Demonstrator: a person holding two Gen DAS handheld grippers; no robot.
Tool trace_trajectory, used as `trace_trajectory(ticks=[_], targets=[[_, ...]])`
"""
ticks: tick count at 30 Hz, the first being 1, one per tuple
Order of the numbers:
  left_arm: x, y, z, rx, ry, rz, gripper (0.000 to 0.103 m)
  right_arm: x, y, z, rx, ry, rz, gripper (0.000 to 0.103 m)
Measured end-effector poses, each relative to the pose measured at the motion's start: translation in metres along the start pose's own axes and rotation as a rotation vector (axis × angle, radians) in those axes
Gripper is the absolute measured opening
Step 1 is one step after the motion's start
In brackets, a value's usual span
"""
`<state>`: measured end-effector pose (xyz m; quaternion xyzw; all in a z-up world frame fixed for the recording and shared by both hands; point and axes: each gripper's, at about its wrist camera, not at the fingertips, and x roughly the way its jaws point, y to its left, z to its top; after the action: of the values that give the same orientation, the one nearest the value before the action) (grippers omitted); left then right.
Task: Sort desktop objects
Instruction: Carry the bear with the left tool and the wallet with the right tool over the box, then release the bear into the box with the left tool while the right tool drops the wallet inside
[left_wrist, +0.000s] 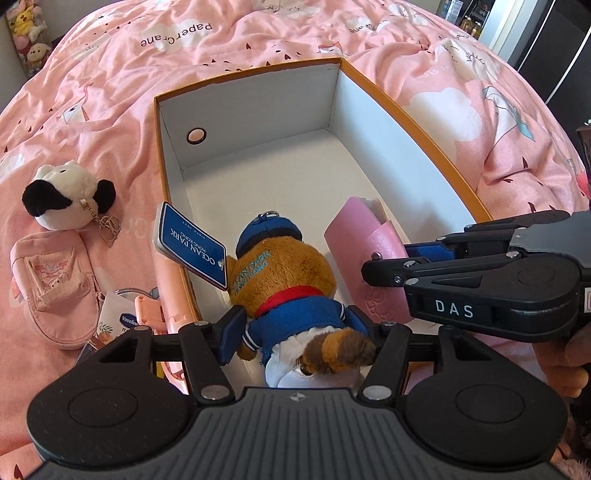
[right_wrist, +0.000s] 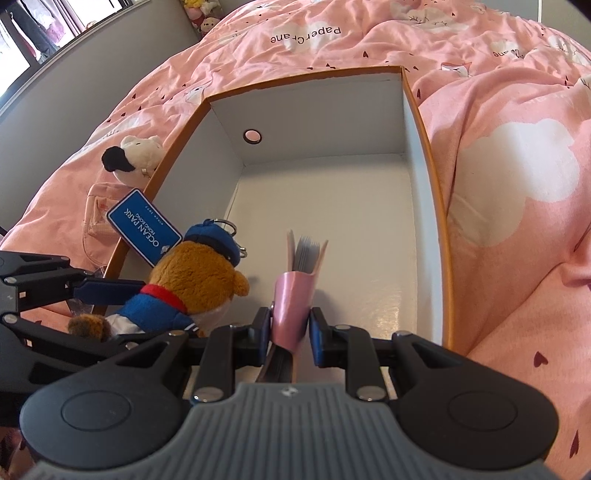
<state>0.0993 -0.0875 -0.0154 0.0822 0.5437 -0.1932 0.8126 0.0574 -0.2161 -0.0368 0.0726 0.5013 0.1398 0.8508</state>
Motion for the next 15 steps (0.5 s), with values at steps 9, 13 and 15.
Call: trace_trajectory(ticks=[9, 13, 15], targets=[[-0.009, 0.007, -0.003, -0.026, -0.004, -0.063, 0.075, 0.005, 0.004, 0.003, -0.028, 0.010, -0.025, 0.024], [-0.024, 0.023, -0.007, -0.093, -0.043, -0.116, 0.075, 0.009, 0.007, 0.004, -0.046, 0.025, -0.031, 0.024], [-0.036, 0.031, -0.008, -0.116, -0.088, -0.120, 0.075, 0.011, 0.010, 0.004, -0.056, 0.033, -0.033, 0.024]])
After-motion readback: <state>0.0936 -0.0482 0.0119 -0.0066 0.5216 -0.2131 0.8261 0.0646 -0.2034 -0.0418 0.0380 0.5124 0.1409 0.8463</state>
